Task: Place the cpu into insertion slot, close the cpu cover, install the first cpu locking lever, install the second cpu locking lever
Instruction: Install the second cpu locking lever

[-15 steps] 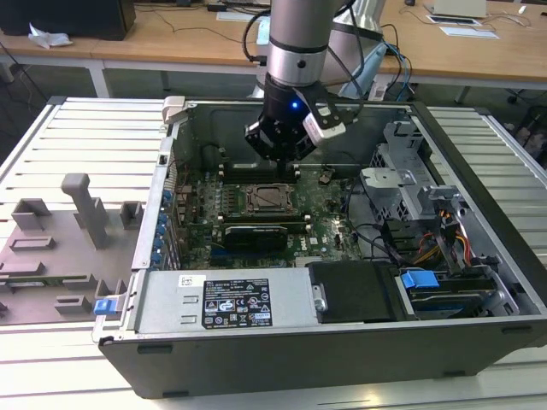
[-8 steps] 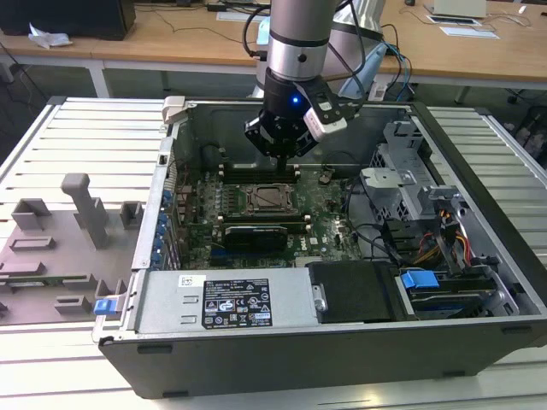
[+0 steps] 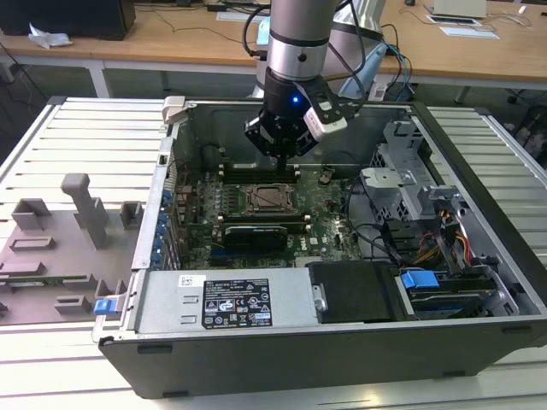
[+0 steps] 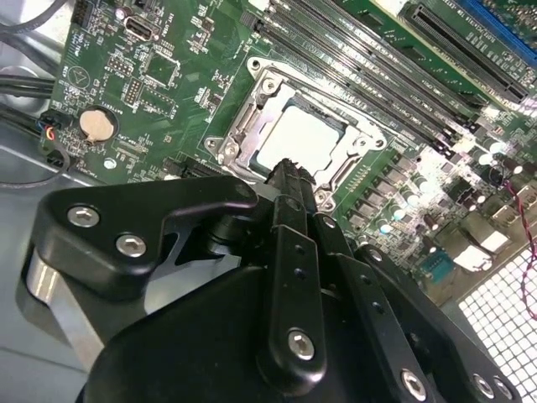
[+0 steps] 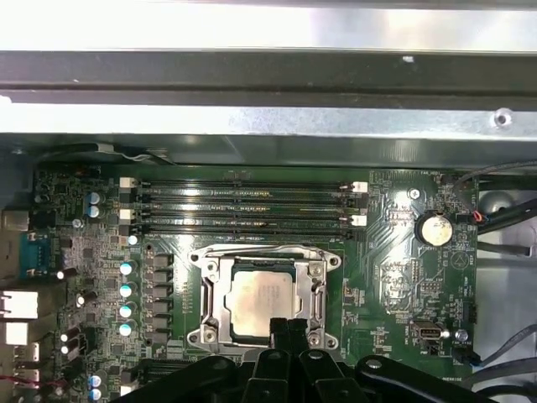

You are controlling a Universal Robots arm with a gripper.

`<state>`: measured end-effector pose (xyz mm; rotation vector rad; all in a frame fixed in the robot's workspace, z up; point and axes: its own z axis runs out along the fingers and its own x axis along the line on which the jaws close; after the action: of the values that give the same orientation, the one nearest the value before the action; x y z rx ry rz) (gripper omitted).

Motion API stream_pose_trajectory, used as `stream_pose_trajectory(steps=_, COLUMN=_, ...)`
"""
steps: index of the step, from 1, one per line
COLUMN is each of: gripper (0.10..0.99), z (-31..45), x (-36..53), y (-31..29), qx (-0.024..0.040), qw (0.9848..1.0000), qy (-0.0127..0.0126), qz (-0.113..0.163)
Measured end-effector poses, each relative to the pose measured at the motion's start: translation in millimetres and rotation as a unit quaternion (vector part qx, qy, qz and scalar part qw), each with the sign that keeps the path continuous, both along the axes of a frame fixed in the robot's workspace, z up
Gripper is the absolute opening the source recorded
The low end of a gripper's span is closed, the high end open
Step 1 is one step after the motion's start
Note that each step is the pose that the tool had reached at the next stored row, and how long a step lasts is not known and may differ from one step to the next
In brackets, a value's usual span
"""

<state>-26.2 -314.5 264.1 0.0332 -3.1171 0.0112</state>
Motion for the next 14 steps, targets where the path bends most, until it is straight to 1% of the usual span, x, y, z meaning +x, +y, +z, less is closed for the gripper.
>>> stream_pose_trajectory(steps=2, gripper=0.106, z=-0.3, x=-0.5, y=-2.6, qx=0.0, qw=1.0, qy=0.0, qz=0.0)
stream_pose_trajectory(steps=4, gripper=0.106, z=-0.4, x=-0.9, y=-3.9, qx=0.0, qw=1.0, qy=0.0, qz=0.0)
stream_pose_trajectory(steps=7, gripper=0.106, z=-0.8, x=-1.6, y=-8.1, qx=0.0, qw=1.0, qy=0.0, qz=0.0)
stream_pose_trajectory(steps=8, gripper=0.106, z=-1.1, x=-1.8, y=-9.8, qx=0.0, qw=1.0, qy=0.0, qz=0.0)
stream_pose_trajectory(steps=9, gripper=0.106, z=-1.4, x=-2.1, y=-12.9, qx=0.0, qw=1.0, qy=0.0, qz=0.0)
stream_pose_trajectory(steps=10, gripper=0.106, z=-2.3, x=-2.4, y=-17.1, qx=0.0007, qw=1.0, qy=0.0, qz=0.0)
stream_pose_trajectory(steps=11, gripper=0.106, z=-3.3, x=-3.0, y=-21.8, qx=0.0039, qw=1.0, qy=0.0, qz=0.0)
stream_pose_trajectory(steps=12, gripper=0.106, z=-4.7, x=-4.9, y=-29.9, qx=0.0138, qw=0.9999, qy=0.0, qz=0.0)
stream_pose_trajectory(steps=14, gripper=0.106, z=-6.2, x=-7.5, y=-39.5, qx=0.0306, qw=0.9995, qy=0.0, qz=0.0)
